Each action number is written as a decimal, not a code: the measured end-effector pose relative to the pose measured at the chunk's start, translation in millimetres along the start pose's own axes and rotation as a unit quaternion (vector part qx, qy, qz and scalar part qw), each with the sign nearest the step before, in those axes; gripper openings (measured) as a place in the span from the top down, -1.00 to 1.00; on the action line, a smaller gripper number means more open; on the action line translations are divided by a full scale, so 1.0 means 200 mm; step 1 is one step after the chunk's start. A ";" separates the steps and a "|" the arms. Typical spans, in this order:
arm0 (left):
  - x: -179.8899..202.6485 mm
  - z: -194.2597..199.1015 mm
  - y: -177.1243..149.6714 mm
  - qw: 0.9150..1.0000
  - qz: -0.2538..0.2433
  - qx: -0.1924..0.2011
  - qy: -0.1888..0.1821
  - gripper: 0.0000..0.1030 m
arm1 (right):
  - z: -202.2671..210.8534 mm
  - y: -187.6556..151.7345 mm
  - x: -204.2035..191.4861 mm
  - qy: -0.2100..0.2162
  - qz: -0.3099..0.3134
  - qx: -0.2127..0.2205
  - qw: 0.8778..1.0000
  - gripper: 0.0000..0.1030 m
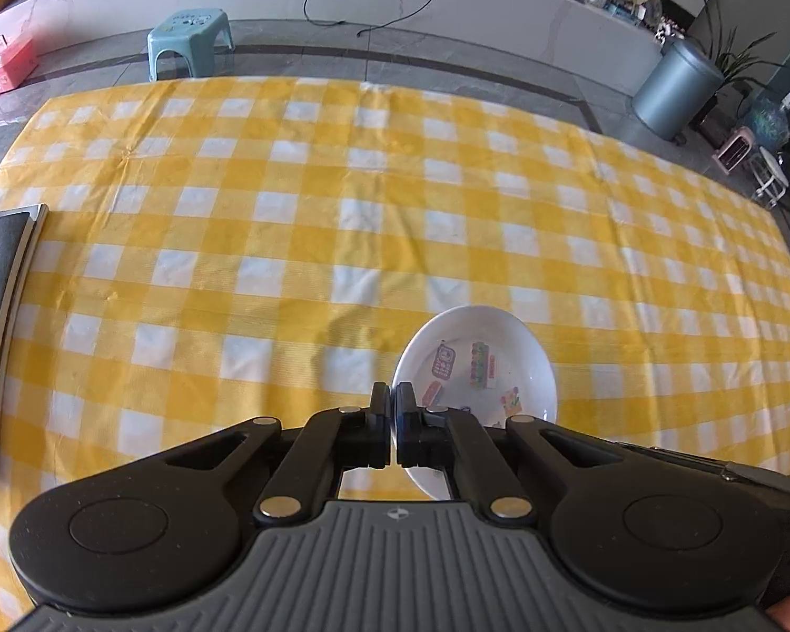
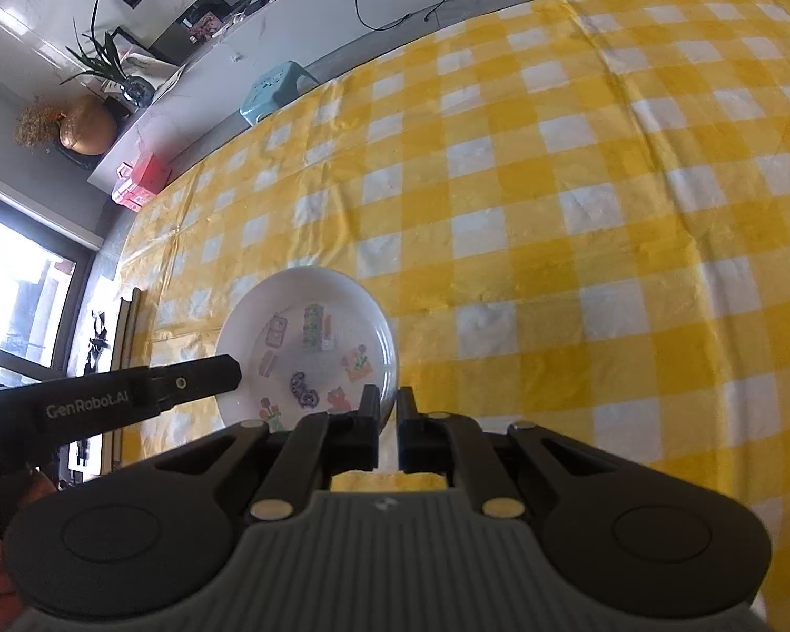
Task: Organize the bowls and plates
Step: 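Lift the white sticker bowl with both grippers and carry it over the 'Fruity' plate, then lower the white bowl onto the 'Fruity' plate, open both grippers, then move both grippers to the steel bowl stack and close on its rim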
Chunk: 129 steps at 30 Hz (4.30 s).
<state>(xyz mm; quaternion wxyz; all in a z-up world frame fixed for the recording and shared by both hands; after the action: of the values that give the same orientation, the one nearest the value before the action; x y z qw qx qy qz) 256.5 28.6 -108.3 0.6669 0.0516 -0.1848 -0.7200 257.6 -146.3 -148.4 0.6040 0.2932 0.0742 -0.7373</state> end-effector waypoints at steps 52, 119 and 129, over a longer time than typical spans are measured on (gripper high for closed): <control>0.46 -0.06 -0.78 0.996 0.085 -0.011 -0.033 0.94 | 0.46 -0.55 0.52 -0.082 -0.055 -0.021 0.995 1.00; -0.42 0.42 -0.73 0.987 0.162 0.016 0.002 -0.13 | 0.17 -0.69 -0.38 -0.032 0.075 -0.043 0.996 -0.27; -0.40 0.33 -0.75 0.989 0.150 -0.006 0.020 -0.12 | 0.09 -0.68 -0.35 -0.036 0.060 -0.062 0.996 -0.25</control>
<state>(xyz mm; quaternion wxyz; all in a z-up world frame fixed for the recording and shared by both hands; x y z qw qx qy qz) 103.4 126.4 -110.9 0.7710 0.0336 -0.1729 -0.6120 130.3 -60.3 -129.7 0.6668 0.2321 0.0800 -0.7036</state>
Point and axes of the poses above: each gripper's, at about its wrist camera, not at the fingertips, and z roughly against the way its jaws point, x to its right, y to its top, the point moved 6 cm from there along -z, roughly the way its jaws point, and after that the axes turned 4 degrees about -x, right-handed, at the moved point
